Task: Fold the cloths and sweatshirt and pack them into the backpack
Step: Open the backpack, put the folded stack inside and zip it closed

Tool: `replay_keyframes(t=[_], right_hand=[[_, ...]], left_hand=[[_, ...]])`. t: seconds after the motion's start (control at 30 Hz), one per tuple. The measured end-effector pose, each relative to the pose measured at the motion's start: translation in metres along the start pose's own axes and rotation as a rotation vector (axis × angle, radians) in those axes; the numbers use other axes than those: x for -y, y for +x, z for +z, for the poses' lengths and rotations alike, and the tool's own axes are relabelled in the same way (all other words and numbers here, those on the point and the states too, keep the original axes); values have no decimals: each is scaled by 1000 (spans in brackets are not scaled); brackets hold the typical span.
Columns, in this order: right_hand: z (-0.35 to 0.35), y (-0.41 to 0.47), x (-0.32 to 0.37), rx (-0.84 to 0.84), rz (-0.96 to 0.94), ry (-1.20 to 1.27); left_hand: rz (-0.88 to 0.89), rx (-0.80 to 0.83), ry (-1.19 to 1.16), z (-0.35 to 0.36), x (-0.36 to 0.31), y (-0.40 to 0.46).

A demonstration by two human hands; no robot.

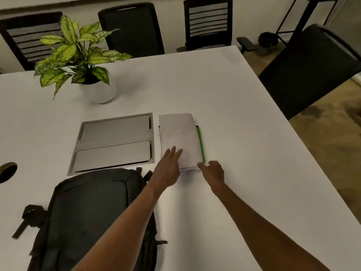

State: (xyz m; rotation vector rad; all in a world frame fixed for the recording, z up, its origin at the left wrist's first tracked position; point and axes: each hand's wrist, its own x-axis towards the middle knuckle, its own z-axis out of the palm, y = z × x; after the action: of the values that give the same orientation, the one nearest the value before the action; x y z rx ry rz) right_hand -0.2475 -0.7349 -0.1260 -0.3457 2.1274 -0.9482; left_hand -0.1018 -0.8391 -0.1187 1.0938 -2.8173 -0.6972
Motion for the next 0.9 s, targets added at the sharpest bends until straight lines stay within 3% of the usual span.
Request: replay_keyframes(t=[0.23,0.63,0.9], right_hand=[[14,61,12,66,52,-41],[32,113,32,195,73,119],[33,64,-6,282,190,507]], left_hand=[[-53,209,212,15,18,48],[-54,245,-9,25,45,51],[-47,248,-131,19,41,18]])
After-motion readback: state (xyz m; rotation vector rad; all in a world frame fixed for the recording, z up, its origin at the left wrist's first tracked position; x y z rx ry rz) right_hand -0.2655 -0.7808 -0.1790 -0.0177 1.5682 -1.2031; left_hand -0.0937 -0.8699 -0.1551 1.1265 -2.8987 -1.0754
